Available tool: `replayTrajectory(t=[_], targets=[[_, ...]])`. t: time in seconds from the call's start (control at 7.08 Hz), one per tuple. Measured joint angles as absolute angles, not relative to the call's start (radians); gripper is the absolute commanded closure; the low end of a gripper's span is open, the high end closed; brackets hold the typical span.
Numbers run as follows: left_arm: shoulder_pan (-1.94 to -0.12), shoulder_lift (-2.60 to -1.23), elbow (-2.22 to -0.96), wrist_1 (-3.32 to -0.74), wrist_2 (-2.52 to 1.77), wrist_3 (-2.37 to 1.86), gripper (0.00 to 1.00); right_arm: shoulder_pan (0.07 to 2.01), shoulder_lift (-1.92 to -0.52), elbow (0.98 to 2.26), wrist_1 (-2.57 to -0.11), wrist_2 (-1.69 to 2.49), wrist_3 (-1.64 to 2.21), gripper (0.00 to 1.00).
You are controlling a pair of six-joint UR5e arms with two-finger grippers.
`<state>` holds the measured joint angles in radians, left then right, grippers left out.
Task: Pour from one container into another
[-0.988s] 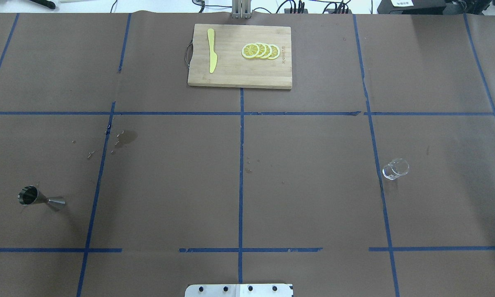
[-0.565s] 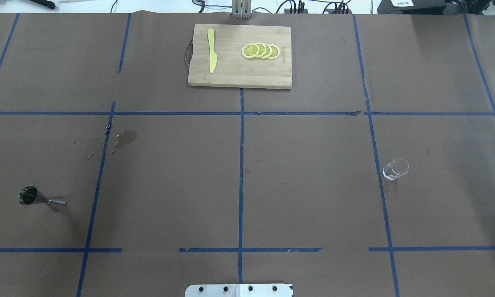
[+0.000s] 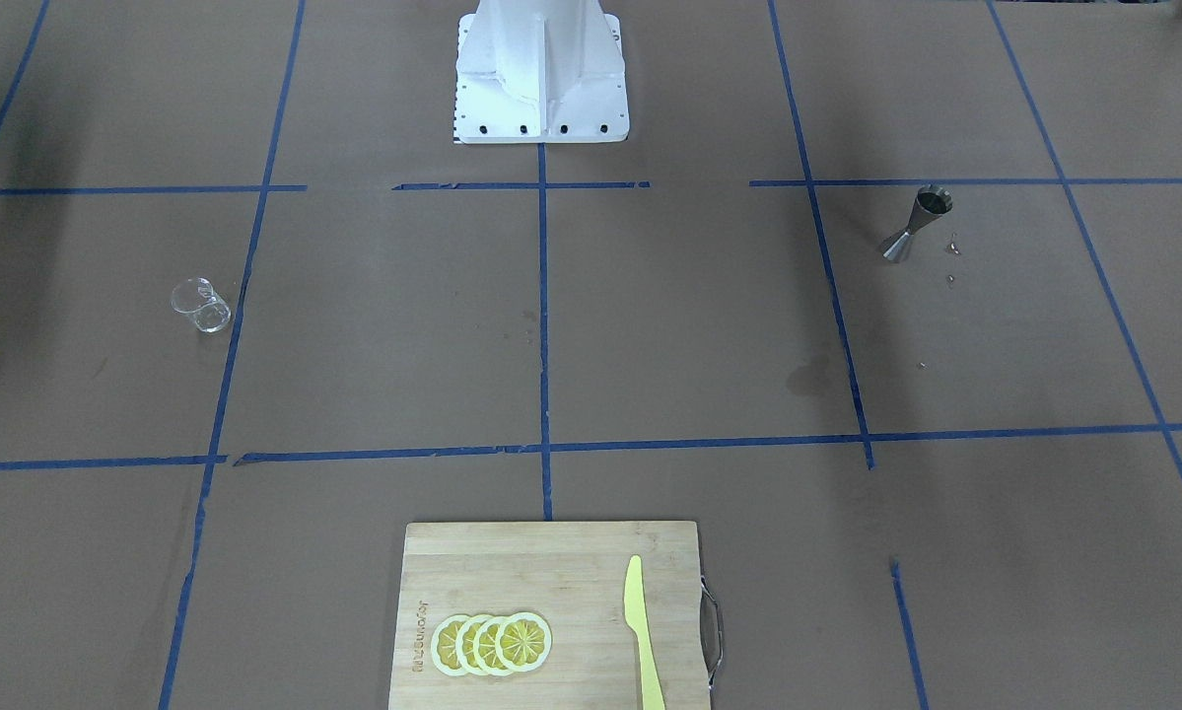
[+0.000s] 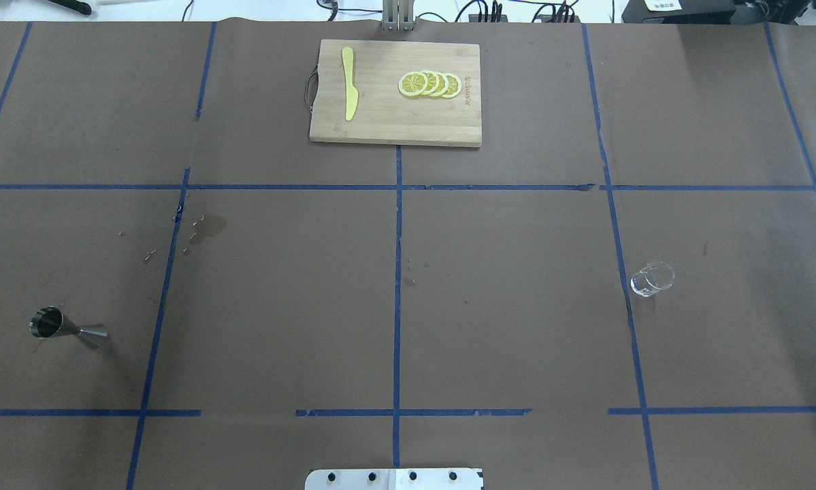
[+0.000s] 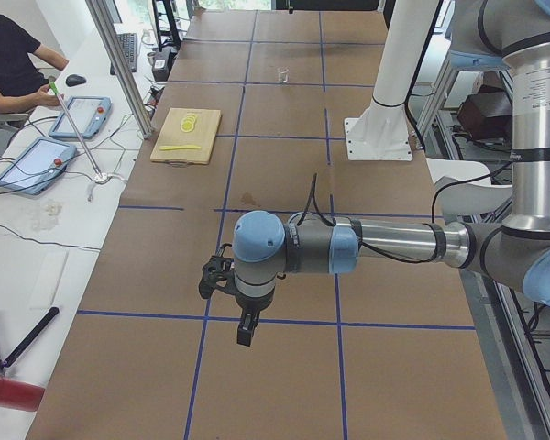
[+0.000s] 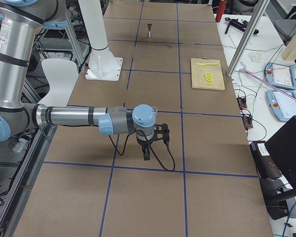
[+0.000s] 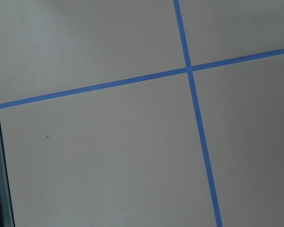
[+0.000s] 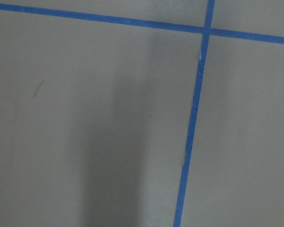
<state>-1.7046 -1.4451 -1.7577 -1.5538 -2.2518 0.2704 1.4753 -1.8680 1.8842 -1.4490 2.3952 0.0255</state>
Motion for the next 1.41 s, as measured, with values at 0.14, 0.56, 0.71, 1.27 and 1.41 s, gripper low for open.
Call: replayTrajectory(t=[0.14, 0.56, 0.71, 1.27, 1.41], targets=[[-1.702, -1.449, -1.753, -1.573, -2.229, 0.272, 0.00, 1.479, -1.866, 1.887, -1.449, 2.396, 0.025, 0.00], [-1.669, -1.454, -1.737, -1.555, -2.230, 0.273, 0.00, 1.483, -1.862, 1.889, -1.461, 2.390, 0.026, 0.00], [-1.645, -1.454, -1.743, -1.510, -2.263, 0.271, 0.00, 1.483, -1.863, 1.887, -1.465, 2.388, 0.026, 0.00], [-1.620, -1.455, -1.774, -1.448, -2.337, 0.244, 0.00, 1.507, -1.871, 1.890, -1.471, 2.387, 0.026, 0.00], [-1.622, -1.453, -1.785, -1.453, -2.341, 0.191, 0.00, 1.511, -1.871, 1.890, -1.471, 2.386, 0.026, 0.00]])
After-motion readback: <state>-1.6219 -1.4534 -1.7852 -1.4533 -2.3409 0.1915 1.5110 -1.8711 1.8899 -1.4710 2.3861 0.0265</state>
